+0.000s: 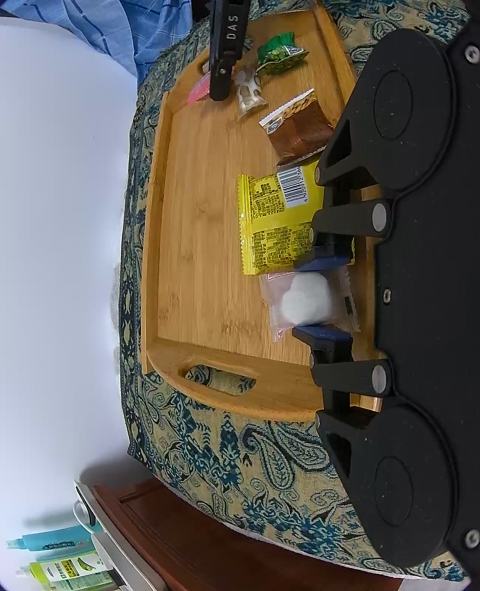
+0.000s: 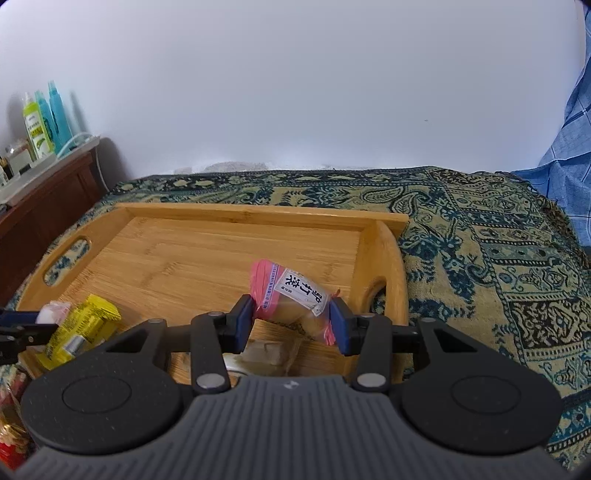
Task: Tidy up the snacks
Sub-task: 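Lower both packets onto the tray and open both grippers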
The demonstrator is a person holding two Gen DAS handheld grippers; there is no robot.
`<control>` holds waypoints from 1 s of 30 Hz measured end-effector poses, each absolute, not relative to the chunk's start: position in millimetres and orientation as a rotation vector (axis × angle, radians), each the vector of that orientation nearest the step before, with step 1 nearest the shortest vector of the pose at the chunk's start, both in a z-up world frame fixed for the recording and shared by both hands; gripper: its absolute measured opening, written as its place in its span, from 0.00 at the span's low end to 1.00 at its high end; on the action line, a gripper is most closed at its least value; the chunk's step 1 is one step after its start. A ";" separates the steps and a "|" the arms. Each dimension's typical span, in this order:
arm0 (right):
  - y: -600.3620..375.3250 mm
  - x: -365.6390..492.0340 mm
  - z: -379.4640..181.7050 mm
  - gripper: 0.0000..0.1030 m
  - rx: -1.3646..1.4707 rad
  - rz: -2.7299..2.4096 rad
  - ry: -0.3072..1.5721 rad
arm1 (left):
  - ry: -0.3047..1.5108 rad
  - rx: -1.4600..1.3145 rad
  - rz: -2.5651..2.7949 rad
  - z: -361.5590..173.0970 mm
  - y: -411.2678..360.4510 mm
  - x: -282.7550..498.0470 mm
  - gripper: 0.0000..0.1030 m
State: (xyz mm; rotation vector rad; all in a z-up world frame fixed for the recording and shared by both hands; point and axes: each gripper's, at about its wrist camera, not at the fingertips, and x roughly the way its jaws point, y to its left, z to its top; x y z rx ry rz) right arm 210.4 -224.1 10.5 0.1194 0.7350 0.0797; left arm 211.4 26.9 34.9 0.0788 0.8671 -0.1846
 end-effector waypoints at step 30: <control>-225.5 186.2 32.7 0.82 0.193 0.095 0.649 | 0.800 0.021 -0.135 56.8 35.0 191.6 0.66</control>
